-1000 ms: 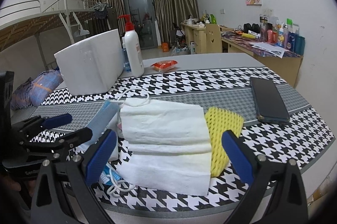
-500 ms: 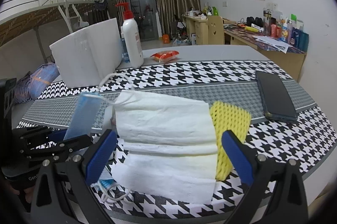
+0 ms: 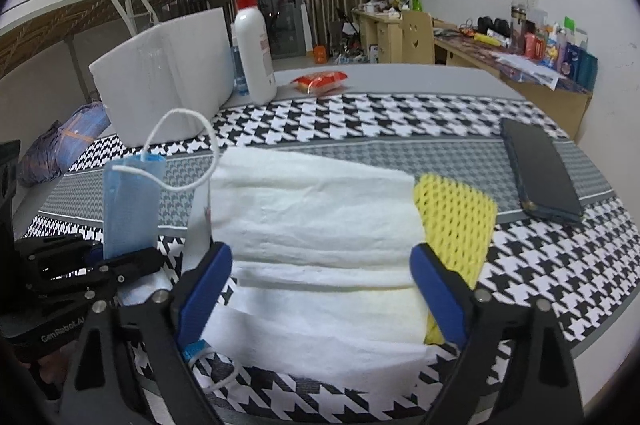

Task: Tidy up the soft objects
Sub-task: 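Grasp the blue face mask with the left gripper while the right gripper grasps the white tissue, then lift the blue mask and white tissue with both grippers toward the foam box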

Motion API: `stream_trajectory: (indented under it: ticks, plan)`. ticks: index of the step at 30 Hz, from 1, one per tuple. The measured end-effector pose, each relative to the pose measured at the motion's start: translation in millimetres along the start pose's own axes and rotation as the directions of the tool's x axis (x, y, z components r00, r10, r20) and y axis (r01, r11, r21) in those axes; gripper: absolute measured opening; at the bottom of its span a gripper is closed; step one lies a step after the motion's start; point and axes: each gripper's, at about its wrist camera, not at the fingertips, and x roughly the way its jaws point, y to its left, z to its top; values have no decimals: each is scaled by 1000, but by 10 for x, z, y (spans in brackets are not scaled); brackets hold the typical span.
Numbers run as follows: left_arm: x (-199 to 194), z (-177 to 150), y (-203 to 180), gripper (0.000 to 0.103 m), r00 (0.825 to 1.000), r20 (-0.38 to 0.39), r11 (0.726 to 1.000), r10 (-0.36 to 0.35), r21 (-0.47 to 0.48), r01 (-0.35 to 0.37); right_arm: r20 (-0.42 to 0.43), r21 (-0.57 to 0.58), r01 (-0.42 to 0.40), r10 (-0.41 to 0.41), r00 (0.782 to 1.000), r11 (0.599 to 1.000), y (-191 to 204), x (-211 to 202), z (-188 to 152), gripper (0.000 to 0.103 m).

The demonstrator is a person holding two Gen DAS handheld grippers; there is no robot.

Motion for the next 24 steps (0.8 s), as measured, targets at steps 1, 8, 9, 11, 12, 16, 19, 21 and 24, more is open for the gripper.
stream_trajectory:
  ticks: [1, 8, 9, 11, 12, 16, 19, 21, 24]
  plan:
    - [-1, -2, 3, 17, 1000, 0, 1000, -1, -1, 1, -13, 3, -3, 3, 1000, 1000, -9, 19, -1, 80]
    - [22, 7, 5, 17, 1000, -4, 1000, -7, 8, 7, -47, -16, 24, -24, 999, 1000, 18, 71, -22, 47]
    - [21, 5, 7, 17, 1000, -4, 1000, -9, 8, 9, -47, -22, 28, -29, 998, 999, 20, 67, -23, 38]
    - [18, 3, 19, 17, 1000, -2, 1000, -11, 6, 11, -51, -21, 35, -36, 998, 999, 17, 71, -12, 25]
    - [15, 3, 23, 17, 1000, -1, 1000, -12, 5, 12, -55, -17, 43, -44, 998, 999, 6, 74, -6, 18]
    - [-9, -3, 24, 17, 1000, 7, 1000, -17, 3, 17, -36, -19, 40, -41, 999, 999, 7, 13, 23, 9]
    - [-46, -9, 21, 17, 1000, 17, 1000, -19, 3, 19, -7, -25, 28, -28, 1000, 999, 43, -72, 53, 8]
    - [-76, -13, 17, 16, 999, 25, 1000, -23, 2, 23, 18, -27, 24, -23, 1000, 999, 59, -142, 76, 8]
    - [-121, -24, 2, 13, 999, 33, 999, -33, 3, 33, 39, -17, 15, -15, 999, 1000, 45, -202, 103, 8]
